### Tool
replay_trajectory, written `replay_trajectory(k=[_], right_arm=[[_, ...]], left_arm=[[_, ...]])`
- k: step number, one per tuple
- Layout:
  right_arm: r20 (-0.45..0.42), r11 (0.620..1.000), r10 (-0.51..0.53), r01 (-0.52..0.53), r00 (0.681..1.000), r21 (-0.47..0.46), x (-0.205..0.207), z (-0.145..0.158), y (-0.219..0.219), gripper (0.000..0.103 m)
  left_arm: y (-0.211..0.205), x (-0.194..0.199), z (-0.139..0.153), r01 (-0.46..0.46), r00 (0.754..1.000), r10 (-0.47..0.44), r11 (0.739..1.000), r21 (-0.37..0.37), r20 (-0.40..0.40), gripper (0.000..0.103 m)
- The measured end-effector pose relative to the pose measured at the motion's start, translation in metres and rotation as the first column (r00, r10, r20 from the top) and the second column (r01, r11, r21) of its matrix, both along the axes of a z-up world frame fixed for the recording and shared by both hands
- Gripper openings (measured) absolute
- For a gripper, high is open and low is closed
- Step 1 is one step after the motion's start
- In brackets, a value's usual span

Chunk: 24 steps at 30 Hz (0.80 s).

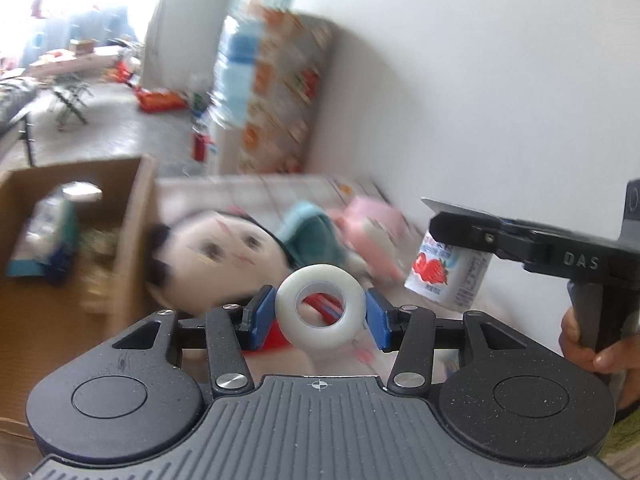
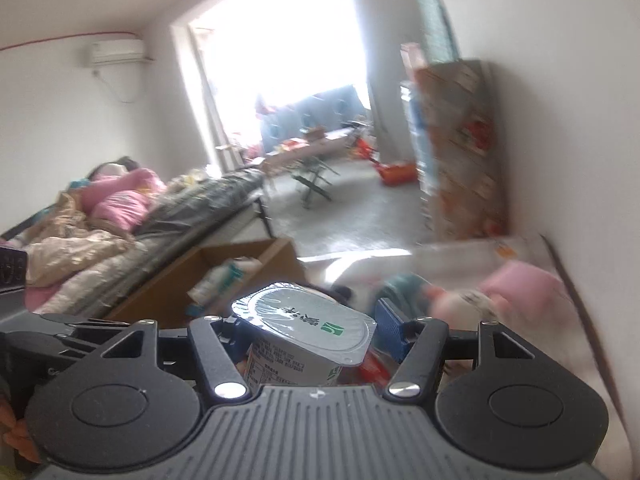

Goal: Organize soft objects
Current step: 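Carry the tape roll and yogurt cup over the cardboard box with both grippers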

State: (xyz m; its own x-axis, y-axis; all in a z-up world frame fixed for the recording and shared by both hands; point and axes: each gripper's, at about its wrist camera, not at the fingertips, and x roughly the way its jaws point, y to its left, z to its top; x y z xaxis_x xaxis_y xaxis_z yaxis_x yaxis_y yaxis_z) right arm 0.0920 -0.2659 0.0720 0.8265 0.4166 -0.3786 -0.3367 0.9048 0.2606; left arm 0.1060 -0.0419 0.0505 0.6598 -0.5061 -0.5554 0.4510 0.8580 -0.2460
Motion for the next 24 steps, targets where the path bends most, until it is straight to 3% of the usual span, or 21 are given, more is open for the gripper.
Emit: replay_trajectory(k=[5,11,17,20,24], right_arm=[[0.050,0.989,0.147,-0.148,0.988,0.008,0.032,0.033,0.060,0.067],[0.023,0.958,0.285,-0.285,0.958,0.008,0.092,0.044,0.144,0.067],[-0.124,0.935,0.354,-0.356,0.927,0.010,0.163,0.013,0.221,0.067],[-0.214,0.931,0.357,-0.365,0.909,-0.001,0.195,-0.010,0.252,0.067],[-0.314,0.931,0.334,-0.364,0.889,-0.041,0.229,-0.038,0.285,0.067]], left_arm=[[0.064,0.003,0.027,-0.153,0.986,0.154,0.988,-0.020,0.070,0.048],[0.130,0.031,0.029,-0.321,0.946,0.318,0.946,0.044,0.066,0.048],[0.172,0.090,-0.009,-0.415,0.906,0.424,0.895,0.165,-0.019,0.048],[0.189,0.121,-0.032,-0.411,0.894,0.436,0.889,0.201,-0.100,0.048],[0.210,0.150,-0.054,-0.421,0.862,0.472,0.870,0.257,-0.187,0.048]])
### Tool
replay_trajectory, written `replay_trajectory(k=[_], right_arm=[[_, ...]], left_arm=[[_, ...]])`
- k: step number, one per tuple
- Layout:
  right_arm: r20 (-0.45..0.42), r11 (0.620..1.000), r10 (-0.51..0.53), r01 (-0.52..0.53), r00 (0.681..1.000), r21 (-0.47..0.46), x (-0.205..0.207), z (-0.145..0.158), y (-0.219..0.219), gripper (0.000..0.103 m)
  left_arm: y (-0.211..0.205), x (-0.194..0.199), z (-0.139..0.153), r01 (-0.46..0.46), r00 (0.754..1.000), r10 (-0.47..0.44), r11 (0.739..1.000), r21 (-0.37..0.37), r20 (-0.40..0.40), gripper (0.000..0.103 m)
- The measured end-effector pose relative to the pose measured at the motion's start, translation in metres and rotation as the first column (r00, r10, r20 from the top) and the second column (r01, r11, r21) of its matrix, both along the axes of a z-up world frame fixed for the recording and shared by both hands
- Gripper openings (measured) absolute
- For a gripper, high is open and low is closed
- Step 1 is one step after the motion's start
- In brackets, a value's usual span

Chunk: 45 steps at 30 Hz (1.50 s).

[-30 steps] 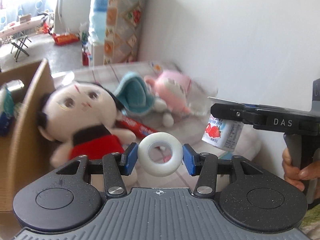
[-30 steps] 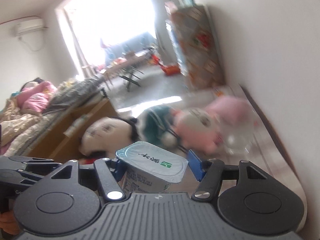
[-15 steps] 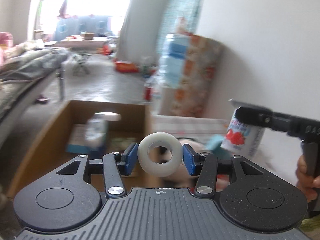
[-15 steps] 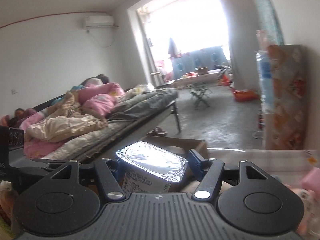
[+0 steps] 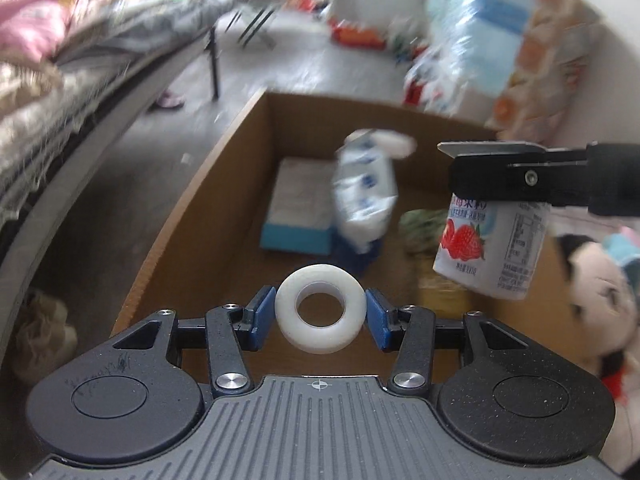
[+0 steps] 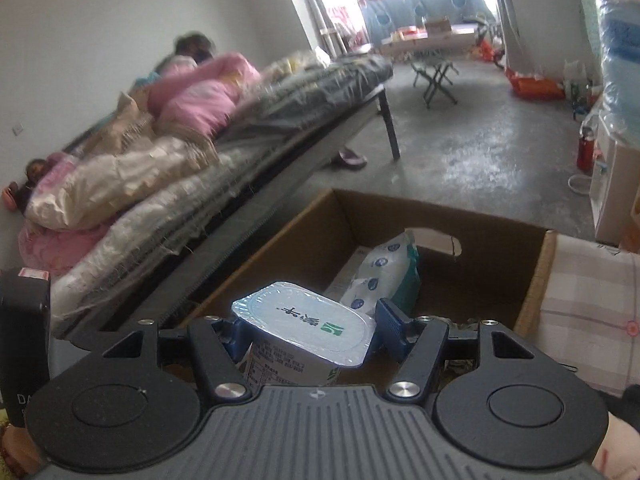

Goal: Organize soft objects
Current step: 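Carry the tape roll and yogurt cup over the cardboard box with both grippers, then release the tape roll with the left gripper while the right drops the yogurt cup into the box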

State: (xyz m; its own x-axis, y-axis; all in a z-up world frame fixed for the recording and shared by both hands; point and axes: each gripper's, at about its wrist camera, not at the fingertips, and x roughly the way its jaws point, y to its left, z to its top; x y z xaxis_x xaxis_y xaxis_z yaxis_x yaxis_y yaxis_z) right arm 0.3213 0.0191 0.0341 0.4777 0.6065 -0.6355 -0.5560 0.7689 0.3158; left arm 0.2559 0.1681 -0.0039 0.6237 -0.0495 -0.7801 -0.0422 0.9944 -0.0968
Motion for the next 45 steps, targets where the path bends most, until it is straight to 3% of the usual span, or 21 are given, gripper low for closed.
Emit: replay_trajectory(k=[4,7,11,15,24,31,39,45], right_arm=[[-0.069,0.998,-0.006,0.001,0.998,-0.067,0.022,-0.023,0.027,0.067],[-0.080,0.993,-0.019,0.010,0.997,-0.117,0.033,-0.032,0.043,0.067],[-0.098,0.991,-0.038,0.025,0.994,-0.133,0.040,-0.041,0.048,0.067],[-0.121,0.991,-0.047,0.032,0.992,-0.127,0.045,-0.046,0.048,0.067],[-0.122,0.985,-0.039,0.017,0.992,-0.173,0.046,-0.055,0.063,0.067],[-0.064,0.967,-0.008,-0.008,0.998,-0.254,0.037,-0.058,0.083,0.068],[-0.092,0.948,0.010,-0.039,0.996,-0.316,0.030,-0.067,0.087,0.070],[-0.079,0.961,0.011,-0.032,0.997,-0.274,0.024,-0.056,0.078,0.073]], left_arm=[[0.015,0.024,-0.017,-0.046,0.995,0.047,0.999,0.013,-0.092,0.048],[0.017,0.033,-0.025,-0.064,0.990,0.071,0.996,0.058,-0.124,0.048],[0.018,0.040,-0.036,-0.086,0.983,0.094,0.995,0.059,-0.159,0.049],[0.022,0.043,-0.043,-0.104,0.978,0.114,0.993,0.063,-0.174,0.053],[0.032,0.036,-0.041,-0.113,0.974,0.108,0.994,-0.013,-0.197,0.062],[0.032,0.024,-0.031,-0.094,0.977,0.085,0.995,-0.038,-0.194,0.075],[0.031,0.018,-0.030,-0.099,0.975,0.086,0.994,-0.053,-0.202,0.077],[0.030,0.013,-0.028,-0.105,0.976,0.089,0.992,-0.067,-0.200,0.079]])
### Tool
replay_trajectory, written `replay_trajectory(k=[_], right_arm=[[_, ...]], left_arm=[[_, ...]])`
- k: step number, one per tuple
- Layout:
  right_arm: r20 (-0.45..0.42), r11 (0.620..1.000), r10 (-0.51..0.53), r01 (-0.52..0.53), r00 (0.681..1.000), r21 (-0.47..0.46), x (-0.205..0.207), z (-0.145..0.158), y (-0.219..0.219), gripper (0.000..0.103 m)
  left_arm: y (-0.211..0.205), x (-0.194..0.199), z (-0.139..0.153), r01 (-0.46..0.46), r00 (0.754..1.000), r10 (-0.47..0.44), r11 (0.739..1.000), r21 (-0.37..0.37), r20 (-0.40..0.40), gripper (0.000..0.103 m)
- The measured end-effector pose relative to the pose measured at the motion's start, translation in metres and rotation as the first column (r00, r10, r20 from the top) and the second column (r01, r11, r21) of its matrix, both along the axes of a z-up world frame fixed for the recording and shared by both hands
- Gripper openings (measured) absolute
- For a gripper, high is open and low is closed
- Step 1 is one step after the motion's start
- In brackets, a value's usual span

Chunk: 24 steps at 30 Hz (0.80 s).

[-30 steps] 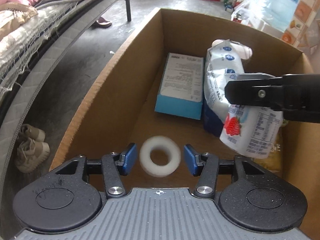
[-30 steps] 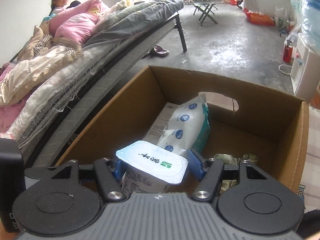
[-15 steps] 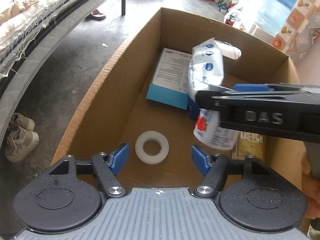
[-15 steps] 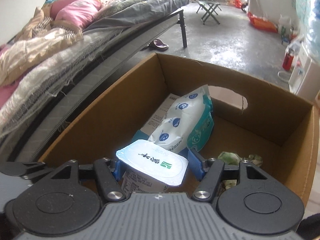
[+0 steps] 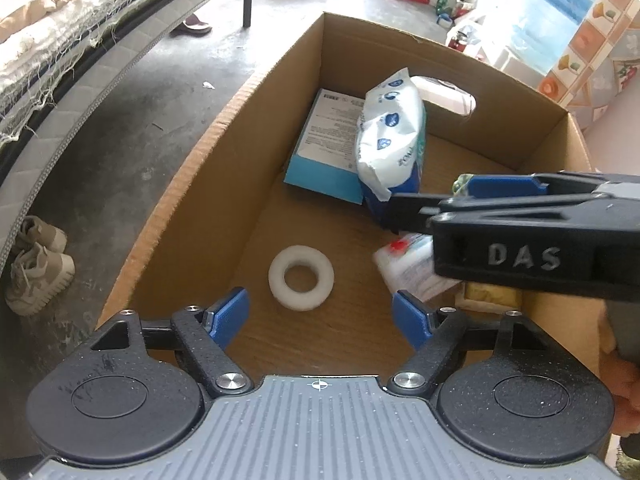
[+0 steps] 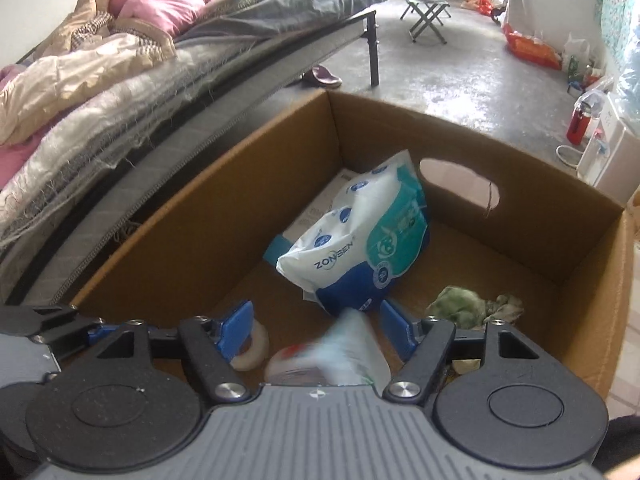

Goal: Organize soft objects
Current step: 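Release the tape roll with the left gripper while the right drops the yogurt cup into the box, then withdraw both grippers from the box back toward the table of toys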

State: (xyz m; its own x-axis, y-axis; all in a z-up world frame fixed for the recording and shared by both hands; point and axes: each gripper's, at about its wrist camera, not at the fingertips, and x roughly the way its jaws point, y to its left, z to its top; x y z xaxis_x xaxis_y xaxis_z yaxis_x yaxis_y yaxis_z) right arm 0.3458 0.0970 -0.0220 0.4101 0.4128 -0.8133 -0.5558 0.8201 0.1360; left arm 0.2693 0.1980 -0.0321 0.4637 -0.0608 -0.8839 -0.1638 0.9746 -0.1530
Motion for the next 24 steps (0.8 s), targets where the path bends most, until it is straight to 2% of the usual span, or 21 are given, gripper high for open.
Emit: replay_trajectory(k=[9,19,24], right_arm=[[0.009,0.999,-0.030,0.030,1.000,0.035,-0.007,0.016,-0.018,0.074],[-0.017,0.978,-0.069,0.071,0.997,0.197,-0.024,0.051,-0.067,0.074],[0.009,0.958,-0.069,0.063,0.998,0.279,-0.058,0.075,-0.107,0.085]], left_arm=[[-0.005,-0.008,0.001,-0.011,1.000,0.011,1.000,-0.025,-0.001,0.079],[-0.023,-0.020,0.007,0.054,0.997,-0.051,0.997,-0.048,0.054,0.080],[-0.032,-0.036,0.020,0.090,0.992,-0.084,0.994,-0.064,0.095,0.080]])
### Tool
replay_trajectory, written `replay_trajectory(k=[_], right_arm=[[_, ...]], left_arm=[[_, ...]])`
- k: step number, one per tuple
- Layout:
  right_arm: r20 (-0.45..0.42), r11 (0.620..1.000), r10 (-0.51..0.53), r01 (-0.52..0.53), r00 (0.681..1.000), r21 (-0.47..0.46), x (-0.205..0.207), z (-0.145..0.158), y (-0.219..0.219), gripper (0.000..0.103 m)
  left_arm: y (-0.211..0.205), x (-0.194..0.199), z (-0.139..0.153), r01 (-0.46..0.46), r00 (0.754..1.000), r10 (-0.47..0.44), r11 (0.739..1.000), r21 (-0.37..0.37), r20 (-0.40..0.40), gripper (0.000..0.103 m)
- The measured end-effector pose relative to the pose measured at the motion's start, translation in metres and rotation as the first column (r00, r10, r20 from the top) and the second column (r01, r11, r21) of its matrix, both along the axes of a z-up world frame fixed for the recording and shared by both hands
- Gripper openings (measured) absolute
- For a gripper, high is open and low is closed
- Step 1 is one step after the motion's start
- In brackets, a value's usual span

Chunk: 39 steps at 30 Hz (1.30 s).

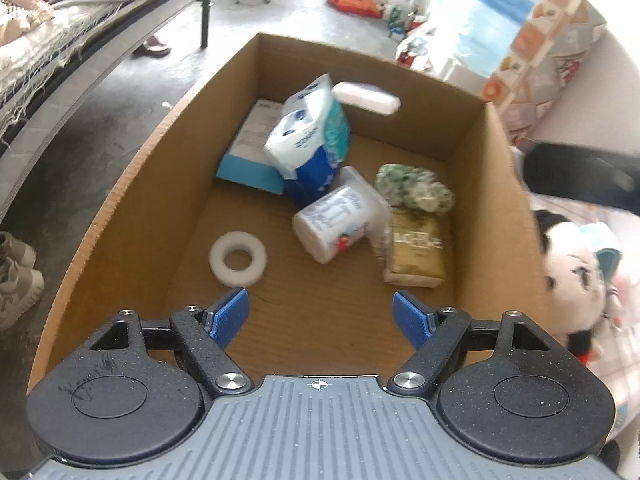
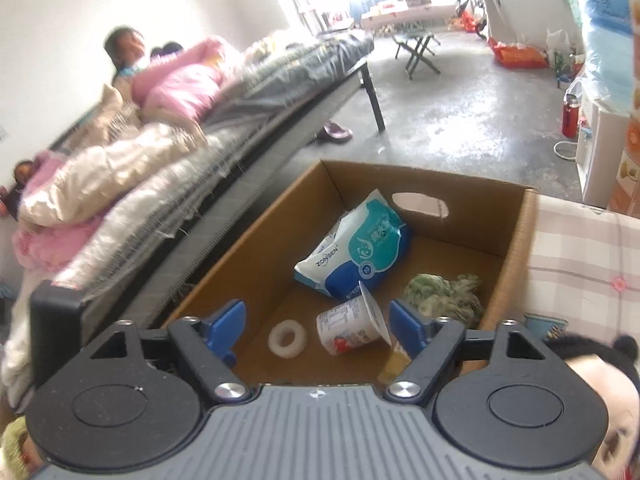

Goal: Organize soft objects
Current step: 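Withdraw both grippers from the box back toward the table of toys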

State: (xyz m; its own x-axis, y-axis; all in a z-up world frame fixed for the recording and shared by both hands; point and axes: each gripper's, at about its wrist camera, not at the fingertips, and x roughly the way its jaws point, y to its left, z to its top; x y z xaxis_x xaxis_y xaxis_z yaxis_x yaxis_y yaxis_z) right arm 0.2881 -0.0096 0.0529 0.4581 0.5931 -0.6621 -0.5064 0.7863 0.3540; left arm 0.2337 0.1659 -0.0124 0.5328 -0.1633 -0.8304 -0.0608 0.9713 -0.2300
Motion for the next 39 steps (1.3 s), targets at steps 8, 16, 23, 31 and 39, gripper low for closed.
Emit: replay_trajectory(k=[8,16,23,31,39], right_arm=[[0.104,0.995,-0.045,0.035,0.994,0.091,-0.068,0.024,-0.079,0.100],[0.124,0.994,-0.002,-0.012,0.992,0.105,-0.074,0.034,-0.085,0.100],[0.028,0.983,0.177,-0.175,0.984,-0.055,-0.020,0.010,0.017,0.100],[-0.127,0.879,0.233,-0.264,0.964,-0.396,0.051,-0.070,0.124,0.103],[-0.248,0.838,0.184,-0.284,0.951,-0.466,0.076,-0.115,0.137,0.082]], left_arm=[[-0.017,-0.038,0.038,0.053,0.991,-0.056,0.998,0.021,0.123,0.090],[-0.024,-0.086,0.051,0.001,0.967,-0.012,0.999,0.042,0.255,0.093],[0.005,-0.131,0.046,-0.115,0.932,0.109,0.993,-0.003,0.346,0.096],[0.058,-0.166,0.028,-0.225,0.911,0.226,0.973,-0.042,0.346,0.096],[0.091,-0.180,0.014,-0.284,0.893,0.299,0.954,-0.094,0.338,0.096]])
